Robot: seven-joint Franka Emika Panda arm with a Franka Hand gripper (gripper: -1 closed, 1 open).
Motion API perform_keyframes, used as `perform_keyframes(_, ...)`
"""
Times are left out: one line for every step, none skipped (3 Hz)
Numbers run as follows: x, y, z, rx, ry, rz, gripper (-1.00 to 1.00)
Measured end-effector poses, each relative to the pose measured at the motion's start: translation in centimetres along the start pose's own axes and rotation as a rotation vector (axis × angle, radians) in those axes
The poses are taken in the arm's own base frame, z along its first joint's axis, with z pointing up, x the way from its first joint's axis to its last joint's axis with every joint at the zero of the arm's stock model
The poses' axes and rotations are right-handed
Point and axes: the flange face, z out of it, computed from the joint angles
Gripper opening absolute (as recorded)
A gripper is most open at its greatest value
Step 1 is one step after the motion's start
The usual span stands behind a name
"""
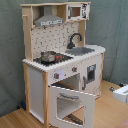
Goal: Play with the kitchen
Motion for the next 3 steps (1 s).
perform_keyframes(1.0, 1.5, 0.5, 0.007, -0.012, 0.069, 1.0)
perform_keyframes(1.6, 2.2, 3.0, 0.021, -0.023, 0.119, 1.0)
perform_keyframes(1.4, 4.7, 4.6, 0.026, -0.027, 0.17, 1.0)
